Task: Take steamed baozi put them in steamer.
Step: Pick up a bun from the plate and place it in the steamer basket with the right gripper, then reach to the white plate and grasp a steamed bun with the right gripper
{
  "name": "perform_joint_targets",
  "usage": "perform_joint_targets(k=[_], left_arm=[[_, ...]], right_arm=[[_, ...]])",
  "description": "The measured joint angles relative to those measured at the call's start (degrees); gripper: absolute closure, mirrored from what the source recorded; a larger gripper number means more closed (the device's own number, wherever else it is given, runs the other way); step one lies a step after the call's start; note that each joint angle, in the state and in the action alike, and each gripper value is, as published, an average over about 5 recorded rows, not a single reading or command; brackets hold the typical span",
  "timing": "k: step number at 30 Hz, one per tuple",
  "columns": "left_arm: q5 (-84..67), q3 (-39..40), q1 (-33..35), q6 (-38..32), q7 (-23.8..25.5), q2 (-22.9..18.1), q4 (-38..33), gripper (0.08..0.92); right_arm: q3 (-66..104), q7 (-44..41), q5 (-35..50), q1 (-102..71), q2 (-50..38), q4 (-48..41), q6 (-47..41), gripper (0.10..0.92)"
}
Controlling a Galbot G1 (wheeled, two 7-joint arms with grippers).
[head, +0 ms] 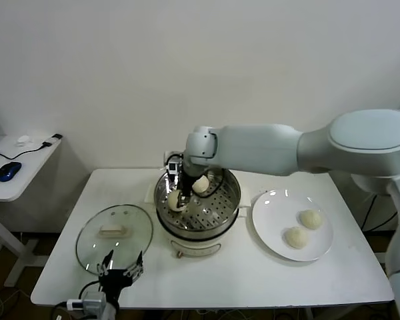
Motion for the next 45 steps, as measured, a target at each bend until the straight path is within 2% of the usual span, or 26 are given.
perform_joint_targets(k=[3,9,18,28,36,45], left_arm=[[-0.01,0.0,0.19,-0.01,-0.08,-0.01,-0.2,0.177],[0.02,0.18,0.67,-0.02,-0.1,-0.09,-0.86,0.177],[0.27,0.37,0.62,0.01,-0.03,-0.2,-1.36,0.177],[0.5,0.24,0.66,-0.07,-0.12,-0.36,-0.32,0.177],[0.6,0.14,0.79,-0.11,-0.13,-0.59,0.37,0.177],[0.38,-0.12,0.69,-0.29,-0.19,-0.25,0.92,0.177]], right_arm=[[-0.19,-0.78,-0.08,0.84,-0.63,0.39,1.14,0.216],[-3.43,-6.91,-2.08,7.08,-5.53,3.14,6.31,0.203],[-12.03,-16.89,-9.0,17.78,-22.46,8.48,14.44,0.203],[-14.05,-20.13,-21.61,13.88,-39.52,11.98,17.73,0.203],[-7.62,-19.56,-30.48,1.91,-44.22,10.86,16.39,0.203],[0.93,-16.77,-36.46,-10.63,-43.77,6.65,14.77,0.203]])
